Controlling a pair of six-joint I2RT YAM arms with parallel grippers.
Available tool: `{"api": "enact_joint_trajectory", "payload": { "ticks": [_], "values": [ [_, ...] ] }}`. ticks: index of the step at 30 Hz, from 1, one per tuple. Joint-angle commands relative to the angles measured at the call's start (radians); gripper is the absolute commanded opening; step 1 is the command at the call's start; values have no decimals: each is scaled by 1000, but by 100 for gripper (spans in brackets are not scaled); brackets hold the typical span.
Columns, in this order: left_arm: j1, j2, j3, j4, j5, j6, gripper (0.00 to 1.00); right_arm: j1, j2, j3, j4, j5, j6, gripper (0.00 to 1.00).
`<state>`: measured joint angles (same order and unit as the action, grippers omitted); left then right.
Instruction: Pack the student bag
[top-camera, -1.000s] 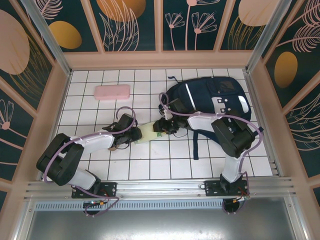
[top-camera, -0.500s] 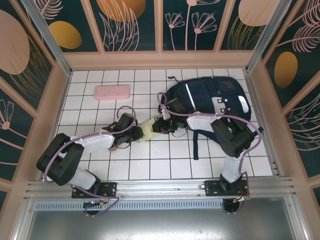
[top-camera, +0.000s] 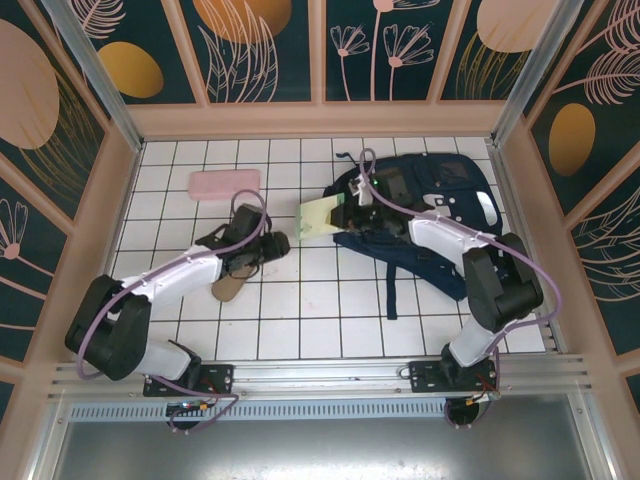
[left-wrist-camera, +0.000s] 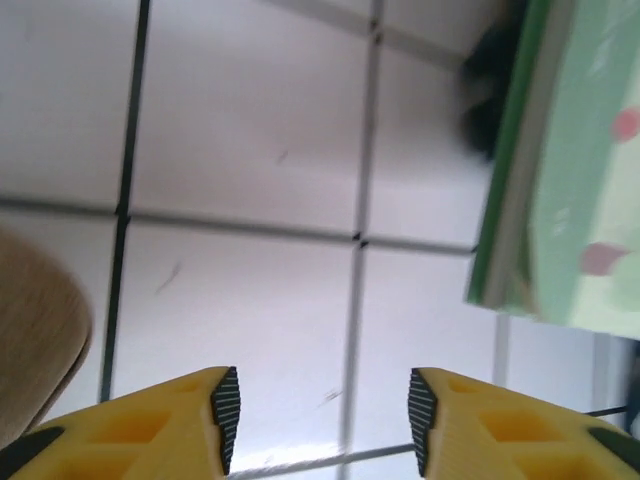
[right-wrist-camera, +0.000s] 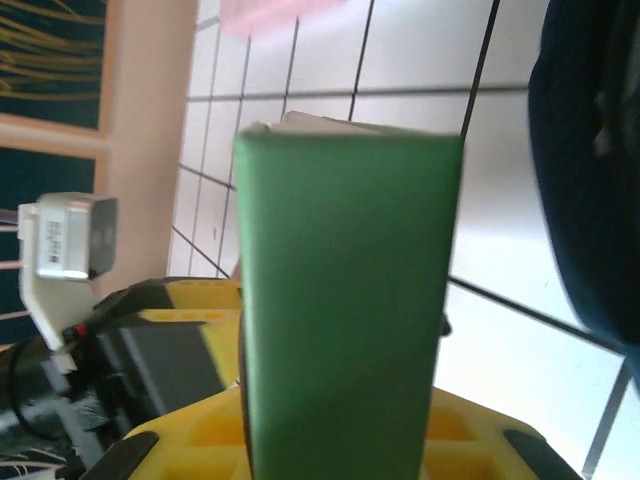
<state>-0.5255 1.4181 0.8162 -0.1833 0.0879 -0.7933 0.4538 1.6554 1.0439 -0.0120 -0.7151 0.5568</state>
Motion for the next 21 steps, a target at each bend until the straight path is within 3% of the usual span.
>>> {"api": "enact_joint_trajectory", "payload": {
  "ticks": [1,5,7,16,21],
  "values": [
    [56,-38,83,55,130,16,58,-17,-50,63,-40,-54,-35,0],
    [108,-11,149,176,270,-31,76,-43,-65,80,-43,-87,-37,0],
    [127,26,178,232,331,-66,77,-53,-71,82,-16,-123,-21,0],
    [173,147,228,383,472,-161,75,-99,-81,117,116,-259,65,0],
    [174,180,216,507,552,-233,60,-116,-65,128,195,-315,121,0]
  ]
}}
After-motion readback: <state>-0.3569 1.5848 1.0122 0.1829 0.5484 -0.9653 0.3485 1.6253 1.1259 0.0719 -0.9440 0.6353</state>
